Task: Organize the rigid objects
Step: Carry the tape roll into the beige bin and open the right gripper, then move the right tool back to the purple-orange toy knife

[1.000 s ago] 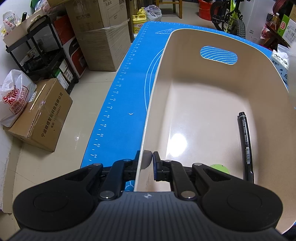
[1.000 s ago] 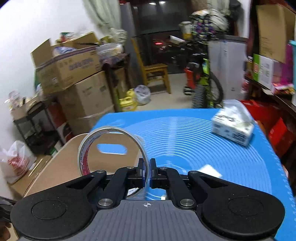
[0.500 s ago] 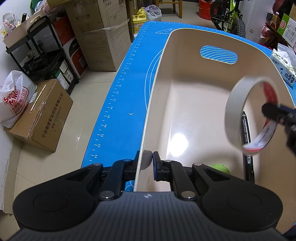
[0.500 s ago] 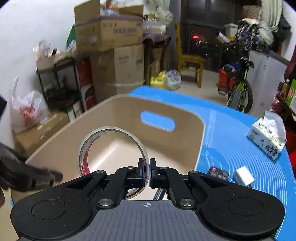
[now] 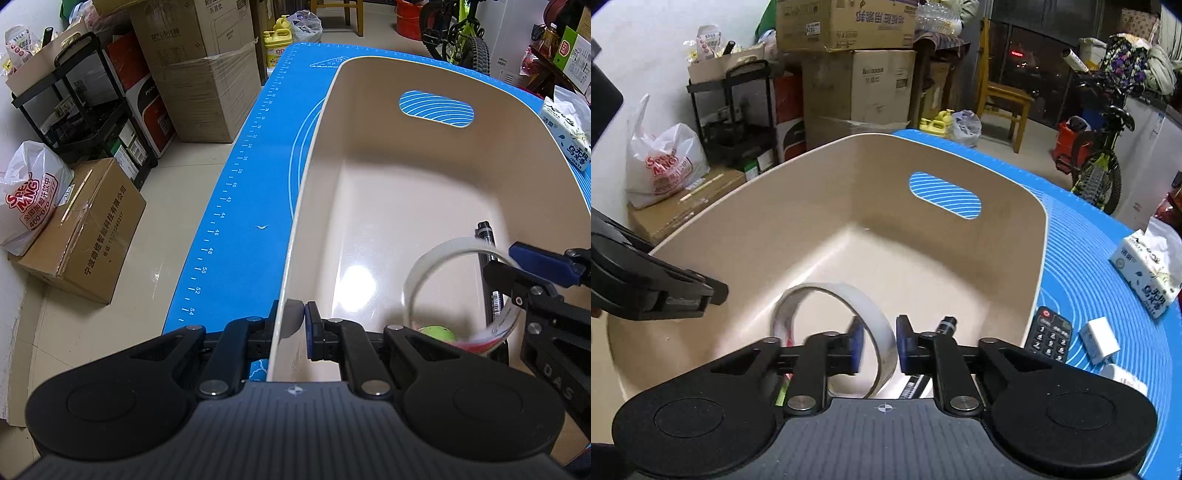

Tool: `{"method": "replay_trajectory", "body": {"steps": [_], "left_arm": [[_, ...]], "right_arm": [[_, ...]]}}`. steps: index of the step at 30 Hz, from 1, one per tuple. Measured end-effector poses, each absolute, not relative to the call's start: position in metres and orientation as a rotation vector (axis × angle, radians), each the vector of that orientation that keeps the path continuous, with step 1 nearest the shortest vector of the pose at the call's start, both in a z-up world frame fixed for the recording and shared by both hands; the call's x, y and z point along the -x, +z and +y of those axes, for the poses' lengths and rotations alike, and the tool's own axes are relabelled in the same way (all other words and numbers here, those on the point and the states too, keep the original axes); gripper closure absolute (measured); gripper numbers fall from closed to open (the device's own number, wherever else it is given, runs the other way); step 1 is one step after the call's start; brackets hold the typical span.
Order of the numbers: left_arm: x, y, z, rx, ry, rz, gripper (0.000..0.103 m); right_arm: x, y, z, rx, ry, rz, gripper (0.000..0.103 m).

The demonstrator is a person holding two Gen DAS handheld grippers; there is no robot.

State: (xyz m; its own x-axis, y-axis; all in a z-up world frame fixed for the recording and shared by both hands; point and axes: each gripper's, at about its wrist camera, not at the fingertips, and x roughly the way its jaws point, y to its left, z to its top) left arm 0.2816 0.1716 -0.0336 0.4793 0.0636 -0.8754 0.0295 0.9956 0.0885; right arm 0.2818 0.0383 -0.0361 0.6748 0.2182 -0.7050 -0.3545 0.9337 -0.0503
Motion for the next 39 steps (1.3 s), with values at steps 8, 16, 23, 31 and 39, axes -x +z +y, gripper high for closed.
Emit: {"method": "replay_trajectory", "body": {"steps": [8,16,23,31,39], "left_arm": [[-0.282,-0.034,0.172,-0.096,0.022,1.071,0.090],[-0.281,-0.033,0.171,-0.096,0.022,1.072,0.090],[-0.281,-0.032,0.173,-0.091,0.023,1.072,0.090],[-0.281,-0.032,0.173,-0.091,0.023,1.072,0.090],[-0.282,-0.032,0.173,-0.090,0.023,1.071,0.090]], "right_arm": [[-0.279,-0.016,0.020,0.037,0.315,0.754,0.029],[-0.275,0.003,-0.015,-0.072,0.269,0.722,0.026],[-0.262,0.015,-0.046,-0.126,0.198,0.684,0.022],[-0.249,0.012,-0.094,-0.182,0.049,0.681,0.017],[-0.243,-0.022,-0.135,-0.223,-0.099,0.771,0.015]]}}
